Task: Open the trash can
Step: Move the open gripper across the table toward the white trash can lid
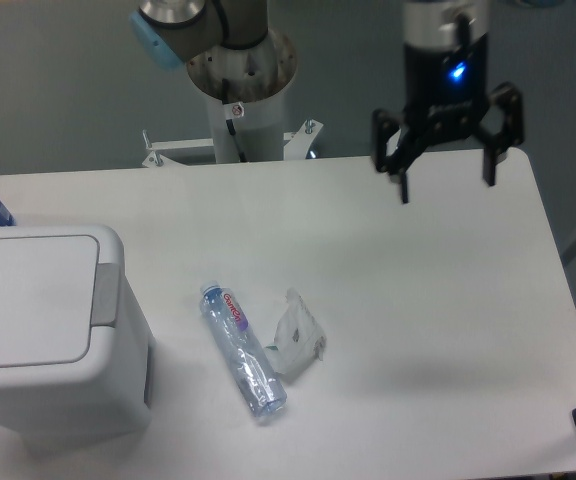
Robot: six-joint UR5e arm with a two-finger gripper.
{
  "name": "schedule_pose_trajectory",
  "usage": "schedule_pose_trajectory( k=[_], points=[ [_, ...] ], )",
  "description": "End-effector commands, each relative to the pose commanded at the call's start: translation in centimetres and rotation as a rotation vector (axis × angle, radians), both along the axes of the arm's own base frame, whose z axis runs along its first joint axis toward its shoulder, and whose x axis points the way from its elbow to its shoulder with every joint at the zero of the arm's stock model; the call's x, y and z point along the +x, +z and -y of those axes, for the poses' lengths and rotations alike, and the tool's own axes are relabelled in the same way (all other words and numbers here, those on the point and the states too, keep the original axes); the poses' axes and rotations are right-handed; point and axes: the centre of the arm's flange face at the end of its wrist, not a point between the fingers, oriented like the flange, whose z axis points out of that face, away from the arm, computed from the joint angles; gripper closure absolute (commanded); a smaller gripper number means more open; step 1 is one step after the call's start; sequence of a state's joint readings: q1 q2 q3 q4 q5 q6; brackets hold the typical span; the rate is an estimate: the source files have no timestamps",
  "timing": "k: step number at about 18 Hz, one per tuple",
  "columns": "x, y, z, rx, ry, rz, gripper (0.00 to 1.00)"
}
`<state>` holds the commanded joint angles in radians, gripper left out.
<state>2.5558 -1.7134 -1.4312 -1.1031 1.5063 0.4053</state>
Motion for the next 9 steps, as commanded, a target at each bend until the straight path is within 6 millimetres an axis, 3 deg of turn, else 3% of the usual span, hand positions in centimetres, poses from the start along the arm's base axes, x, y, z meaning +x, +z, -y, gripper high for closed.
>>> schedule_pose_trajectory(
  k=[3,5,9],
  points=[
    [1.1,-0.7,-2.3,0.038,0.036,0.011,0.00],
    [3.5,-1.6,-5.2,0.068,0.056,0.048,0.00],
    [6.4,-2.1,-7.7,0.096,0.075,0.092,0.00]
  ],
)
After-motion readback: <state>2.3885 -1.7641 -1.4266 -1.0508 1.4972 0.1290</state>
